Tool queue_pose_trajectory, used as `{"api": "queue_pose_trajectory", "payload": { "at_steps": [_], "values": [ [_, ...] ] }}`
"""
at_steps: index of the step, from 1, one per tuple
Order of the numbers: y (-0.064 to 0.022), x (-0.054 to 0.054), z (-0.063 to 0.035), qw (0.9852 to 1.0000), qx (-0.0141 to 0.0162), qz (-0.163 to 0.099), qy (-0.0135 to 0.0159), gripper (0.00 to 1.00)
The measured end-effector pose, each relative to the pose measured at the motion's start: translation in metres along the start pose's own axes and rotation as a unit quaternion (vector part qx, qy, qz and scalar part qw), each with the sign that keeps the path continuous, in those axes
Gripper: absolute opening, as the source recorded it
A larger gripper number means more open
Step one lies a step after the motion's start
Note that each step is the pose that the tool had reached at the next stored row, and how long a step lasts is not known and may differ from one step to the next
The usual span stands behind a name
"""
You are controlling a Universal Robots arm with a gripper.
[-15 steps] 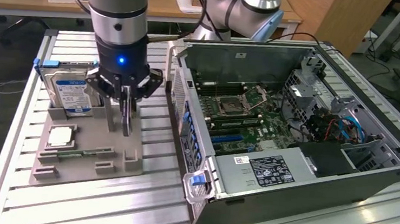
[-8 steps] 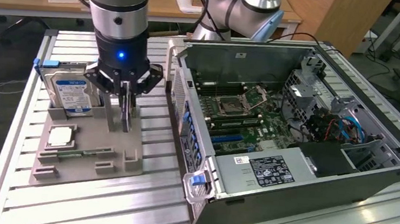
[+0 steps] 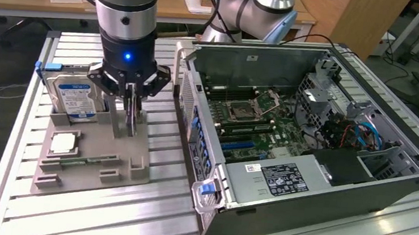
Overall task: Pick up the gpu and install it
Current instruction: 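Pick up the gpu and move the gpu toward the slot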
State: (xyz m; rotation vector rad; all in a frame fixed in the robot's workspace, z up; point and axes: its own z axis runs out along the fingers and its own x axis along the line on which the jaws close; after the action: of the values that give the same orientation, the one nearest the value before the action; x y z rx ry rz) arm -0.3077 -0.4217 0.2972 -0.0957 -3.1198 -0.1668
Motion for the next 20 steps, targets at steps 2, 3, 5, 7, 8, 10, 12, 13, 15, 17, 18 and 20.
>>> {"api": "queue_pose_trajectory", "payload": {
  "at_steps": [2, 3, 5, 7, 8, 10, 12, 13, 15, 17, 18, 20],
  "values": [
    [0.0000, 0.000, 0.0000, 1.0000, 0.0000, 0.000, 0.0000, 0.28],
    [0.0000, 0.000, -0.0003, 1.0000, 0.0000, 0.000, 0.0000, 0.28],
    [0.0003, 0.000, -0.0034, 1.0000, 0.0001, 0.000, 0.0001, 0.28],
    [0.0010, 0.000, -0.0100, 1.0000, 0.0000, 0.000, 0.0001, 0.28],
    [0.0014, 0.000, -0.0137, 1.0000, 0.0000, 0.000, 0.0001, 0.28],
    [0.0024, 0.000, -0.0223, 1.0000, 0.0000, 0.000, 0.0001, 0.28],
    [0.0033, 0.001, -0.0312, 1.0000, 0.0000, 0.000, 0.0002, 0.28],
    [0.0038, 0.001, -0.0354, 1.0000, 0.0000, 0.000, 0.0004, 0.28],
    [0.0047, 0.001, -0.0444, 1.0000, 0.0001, 0.000, 0.0010, 0.28],
    [0.0057, 0.001, -0.0532, 1.0000, 0.0001, 0.000, 0.0015, 0.28],
    [0.0062, 0.001, -0.0576, 1.0000, 0.0000, 0.000, 0.0017, 0.28],
    [0.0071, 0.001, -0.0667, 1.0000, 0.0001, 0.000, 0.0023, 0.28]
  ]
}}
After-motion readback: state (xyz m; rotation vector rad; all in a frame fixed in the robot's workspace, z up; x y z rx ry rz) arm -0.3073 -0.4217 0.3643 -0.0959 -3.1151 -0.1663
